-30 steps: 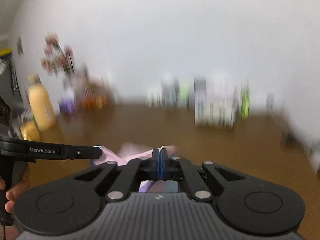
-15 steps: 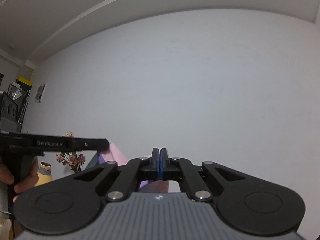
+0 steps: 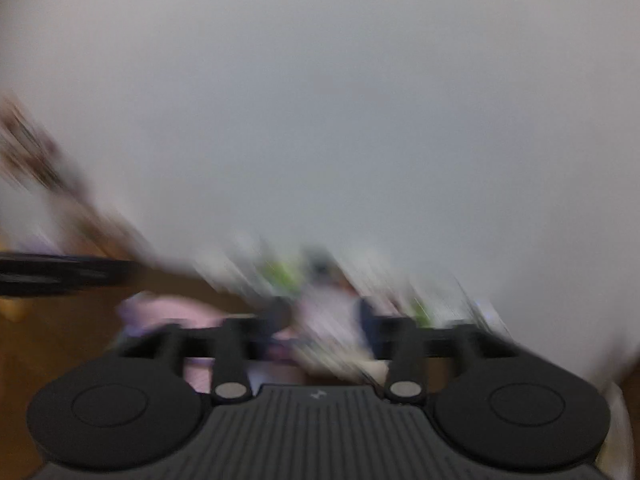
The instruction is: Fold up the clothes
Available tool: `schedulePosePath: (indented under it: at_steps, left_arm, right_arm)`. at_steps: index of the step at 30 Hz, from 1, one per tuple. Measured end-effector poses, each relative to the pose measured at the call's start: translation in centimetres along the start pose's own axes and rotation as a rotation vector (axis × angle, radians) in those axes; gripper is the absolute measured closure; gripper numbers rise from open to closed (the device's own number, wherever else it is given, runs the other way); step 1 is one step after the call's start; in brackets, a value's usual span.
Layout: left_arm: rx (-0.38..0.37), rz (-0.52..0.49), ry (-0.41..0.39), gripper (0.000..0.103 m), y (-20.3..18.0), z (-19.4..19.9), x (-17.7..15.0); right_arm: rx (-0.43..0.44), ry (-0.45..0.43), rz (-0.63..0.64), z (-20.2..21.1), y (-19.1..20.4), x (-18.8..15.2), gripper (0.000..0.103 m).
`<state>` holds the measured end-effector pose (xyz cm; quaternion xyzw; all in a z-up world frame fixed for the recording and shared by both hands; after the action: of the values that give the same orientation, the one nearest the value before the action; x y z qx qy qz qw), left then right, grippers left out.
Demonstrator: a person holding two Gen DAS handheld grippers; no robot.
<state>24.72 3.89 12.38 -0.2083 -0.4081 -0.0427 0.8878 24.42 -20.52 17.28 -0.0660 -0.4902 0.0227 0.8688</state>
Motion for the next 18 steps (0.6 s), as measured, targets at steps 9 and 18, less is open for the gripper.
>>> schedulePosePath:
  at_steps: [9, 18]
  left_arm:
    - [-0.146, 0.001, 0.204, 0.054, 6.3, 4.9, -18.4]
    - [-0.370, -0.184, 0.114, 0.041, 0.9, 9.9, -24.1]
  right_arm:
    - [0.346, 0.144, 0.039, 0.9, 3.4, -19.7, 0.034]
    - [0.574, -0.009, 0.306, 11.6, 11.1, -28.4, 0.034]
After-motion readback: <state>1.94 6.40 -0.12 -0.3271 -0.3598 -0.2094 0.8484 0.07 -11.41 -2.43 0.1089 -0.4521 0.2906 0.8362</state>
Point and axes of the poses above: each gripper's, at about its wrist camera, not at the fingertips, and z roughly against the way its jaws point, y to its left, x to its top, the point moved 8 cm from there along -z, roughly the way its jaws point, and after that the axes turned 8 degrees about -x, right-handed, at the moved point
